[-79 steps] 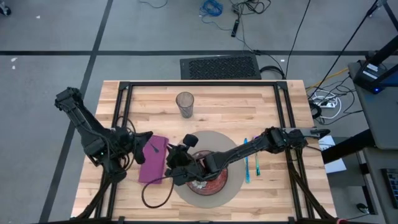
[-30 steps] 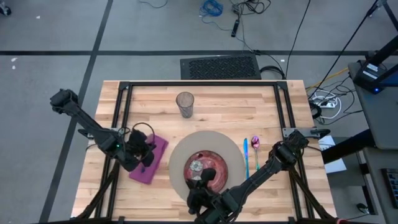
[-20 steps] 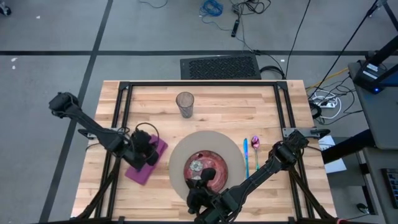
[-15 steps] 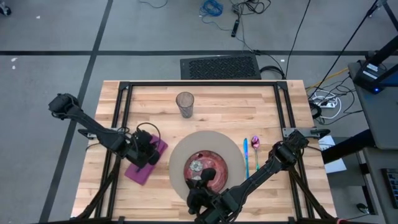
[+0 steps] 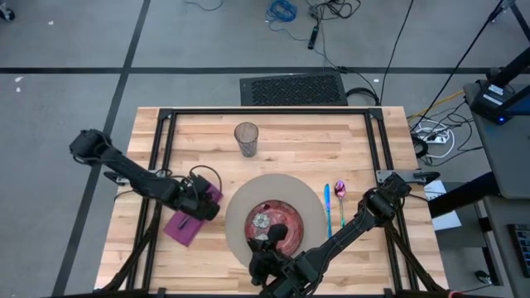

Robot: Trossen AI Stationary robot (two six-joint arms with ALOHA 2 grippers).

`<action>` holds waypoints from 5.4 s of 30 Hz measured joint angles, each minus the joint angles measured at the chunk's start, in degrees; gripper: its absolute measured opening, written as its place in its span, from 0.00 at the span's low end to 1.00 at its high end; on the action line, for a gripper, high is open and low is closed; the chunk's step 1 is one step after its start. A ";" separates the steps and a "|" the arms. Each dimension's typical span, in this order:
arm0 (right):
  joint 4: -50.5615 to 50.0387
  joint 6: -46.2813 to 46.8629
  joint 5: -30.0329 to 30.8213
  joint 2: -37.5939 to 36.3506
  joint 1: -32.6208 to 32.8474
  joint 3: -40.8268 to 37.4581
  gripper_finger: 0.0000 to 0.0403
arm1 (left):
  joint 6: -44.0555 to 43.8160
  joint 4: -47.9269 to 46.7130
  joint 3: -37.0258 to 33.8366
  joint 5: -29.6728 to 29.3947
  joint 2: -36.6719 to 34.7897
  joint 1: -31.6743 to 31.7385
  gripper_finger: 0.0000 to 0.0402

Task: Set table place
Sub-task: Adjust the blue fork

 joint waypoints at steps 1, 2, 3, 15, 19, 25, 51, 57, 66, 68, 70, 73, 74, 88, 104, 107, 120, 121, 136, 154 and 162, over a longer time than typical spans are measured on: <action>0.00 0.00 0.00 0.00 0.00 0.00 0.08 | 0.11 0.30 0.00 0.17 0.35 0.21 0.00; -0.01 0.00 0.00 0.00 0.00 0.02 0.08 | 0.66 0.55 0.00 0.42 0.58 0.43 0.00; -0.05 0.00 0.00 0.00 0.01 0.02 0.08 | 0.94 0.67 0.00 0.74 0.71 0.60 0.00; -0.61 0.02 0.00 -0.07 0.15 0.04 0.08 | 1.48 -0.19 0.02 1.44 0.78 1.06 0.05; -0.64 0.02 0.00 -0.07 0.26 0.04 0.08 | 1.57 -0.98 0.02 1.44 0.78 1.06 0.17; -0.64 0.02 0.00 -0.07 0.33 0.04 0.08 | 3.17 -1.78 0.61 1.01 0.76 1.06 0.25; -1.01 0.09 -0.33 -0.07 1.20 0.04 0.08 | 6.86 -13.64 5.16 18.36 0.74 -0.27 0.26; -1.10 0.16 -0.48 -0.07 1.51 0.04 0.08 | 5.16 -13.85 5.16 23.14 0.74 -2.52 0.25; -1.32 0.00 -0.46 -0.07 1.51 0.04 0.08 | -3.25 -10.54 5.16 23.64 0.74 -5.68 0.25; -1.41 -0.21 -0.47 -0.07 1.51 0.04 0.08 | -4.53 -8.09 5.16 20.55 0.74 -5.98 0.25; -1.59 -0.22 -0.48 -0.07 1.59 0.04 0.08 | -5.05 -5.63 5.16 17.78 0.77 -5.82 0.25; -2.15 -0.22 -0.47 -0.07 1.89 0.04 0.08 | -5.04 -1.98 5.16 15.88 2.05 -4.84 0.25; -2.23 -0.22 -0.48 -0.07 2.00 0.04 0.08 | -4.98 -1.17 5.16 15.78 2.83 -4.41 0.25; -3.76 -0.22 -0.46 -0.07 2.25 0.04 0.08 | -0.01 -5.52 9.50 17.78 8.63 -2.37 0.25; -3.70 0.22 -0.48 -0.07 2.27 0.04 0.08 | 2.92 -19.05 16.37 14.88 8.39 -2.00 0.04; -3.70 0.22 -0.48 -0.07 2.27 0.04 0.08 | 2.91 -21.10 16.39 14.96 8.39 -2.49 0.07; -3.65 0.24 -0.48 -0.07 2.54 0.04 0.08 | 4.42 -18.21 16.19 15.00 8.39 -2.85 0.13; -3.65 0.24 -0.48 -0.07 2.56 0.04 0.08 | 4.34 -18.25 15.87 14.94 8.39 -2.85 0.13; -3.65 0.24 -0.48 -0.07 2.64 0.04 0.08 | 5.38 -13.81 13.44 15.54 8.40 -2.72 0.13; -3.63 0.24 -0.46 -0.07 2.64 0.04 0.08 | 7.37 -12.84 13.40 17.36 12.04 -2.70 0.02; -3.63 0.24 -0.47 -0.07 2.64 0.04 0.08 | 7.37 -13.13 14.09 17.35 11.83 -2.70 0.01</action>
